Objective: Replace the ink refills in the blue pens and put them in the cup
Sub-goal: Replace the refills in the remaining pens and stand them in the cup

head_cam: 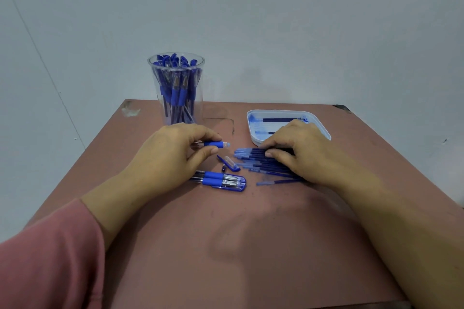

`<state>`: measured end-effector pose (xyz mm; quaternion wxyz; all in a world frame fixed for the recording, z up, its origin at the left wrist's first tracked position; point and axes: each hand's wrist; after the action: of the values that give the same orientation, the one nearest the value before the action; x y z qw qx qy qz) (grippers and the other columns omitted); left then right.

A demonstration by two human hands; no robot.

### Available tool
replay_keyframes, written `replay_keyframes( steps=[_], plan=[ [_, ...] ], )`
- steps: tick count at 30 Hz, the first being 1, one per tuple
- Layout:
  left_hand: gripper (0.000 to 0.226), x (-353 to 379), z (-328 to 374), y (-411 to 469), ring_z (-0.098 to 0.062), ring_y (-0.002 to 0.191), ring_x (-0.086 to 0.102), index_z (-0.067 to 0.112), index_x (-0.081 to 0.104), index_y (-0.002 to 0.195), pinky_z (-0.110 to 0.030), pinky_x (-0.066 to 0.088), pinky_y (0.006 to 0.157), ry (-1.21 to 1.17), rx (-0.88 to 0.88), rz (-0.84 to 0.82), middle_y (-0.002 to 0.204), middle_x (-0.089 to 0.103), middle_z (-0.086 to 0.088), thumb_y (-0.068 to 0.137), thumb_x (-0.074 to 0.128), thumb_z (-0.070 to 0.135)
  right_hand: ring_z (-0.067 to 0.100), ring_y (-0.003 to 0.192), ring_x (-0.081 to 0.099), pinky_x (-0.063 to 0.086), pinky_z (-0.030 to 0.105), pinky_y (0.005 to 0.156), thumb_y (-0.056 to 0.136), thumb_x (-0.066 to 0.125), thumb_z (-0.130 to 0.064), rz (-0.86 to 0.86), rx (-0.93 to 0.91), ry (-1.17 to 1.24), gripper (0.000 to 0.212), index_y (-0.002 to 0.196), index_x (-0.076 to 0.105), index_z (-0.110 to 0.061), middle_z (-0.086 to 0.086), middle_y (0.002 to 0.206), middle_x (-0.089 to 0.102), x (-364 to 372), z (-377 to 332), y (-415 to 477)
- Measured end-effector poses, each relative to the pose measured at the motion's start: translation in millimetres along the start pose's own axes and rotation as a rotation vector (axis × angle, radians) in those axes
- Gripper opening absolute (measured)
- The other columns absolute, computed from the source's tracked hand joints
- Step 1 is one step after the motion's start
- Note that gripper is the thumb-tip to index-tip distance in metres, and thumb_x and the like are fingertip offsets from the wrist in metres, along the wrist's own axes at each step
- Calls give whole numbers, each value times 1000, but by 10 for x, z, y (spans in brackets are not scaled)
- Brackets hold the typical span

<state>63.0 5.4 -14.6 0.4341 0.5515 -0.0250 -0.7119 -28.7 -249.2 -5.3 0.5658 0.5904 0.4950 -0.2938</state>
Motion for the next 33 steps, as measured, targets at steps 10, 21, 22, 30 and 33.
replay_keyframes(
  steps=[10, 21, 22, 30, 33],
  plan=[
    [22, -9, 18, -10, 1, 83, 58, 32, 70, 109, -19, 47, 76, 12, 14, -6, 97, 65, 22, 87, 68, 31, 6, 96, 46, 34, 25, 82, 92, 62, -27, -44, 133, -100, 20, 110, 70, -33, -15, 103, 62, -221, 373, 356],
    [21, -8, 25, 9, 1, 83, 57, 32, 70, 108, -20, 48, 77, 18, 11, -5, 95, 64, 22, 87, 68, 31, 14, 94, 57, 44, 30, 77, 90, 63, -29, -259, 301, -45, 9, 92, 70, -24, -10, 95, 62, -175, 477, 468],
    [22, -10, 23, 9, 1, 83, 57, 32, 70, 108, -20, 48, 77, 20, 10, -4, 96, 64, 22, 87, 68, 31, 13, 93, 58, 46, 31, 79, 91, 63, -29, -240, 305, -20, 9, 92, 69, -24, -8, 97, 64, -181, 480, 472],
    [21, -3, 29, 6, 0, 85, 59, 32, 70, 108, -23, 50, 79, 15, 6, -10, 98, 67, 20, 87, 69, 30, 9, 89, 55, 39, 26, 72, 88, 67, -30, -313, 315, -61, 13, 99, 74, -26, -8, 97, 63, -258, 468, 473],
    [22, 1, 30, 5, 0, 86, 59, 32, 70, 108, -22, 50, 79, 10, 7, -8, 99, 67, 20, 87, 69, 30, 1, 82, 56, 42, 23, 69, 88, 68, -27, -322, 312, -31, 9, 94, 74, -24, -10, 92, 65, -247, 473, 480]
  ],
)
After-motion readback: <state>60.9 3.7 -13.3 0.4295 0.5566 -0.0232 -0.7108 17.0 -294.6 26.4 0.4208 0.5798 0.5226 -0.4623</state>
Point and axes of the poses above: each hand's wrist, its own y-axis towards the middle knuckle, its own x-axis out of the palm, z = x × y
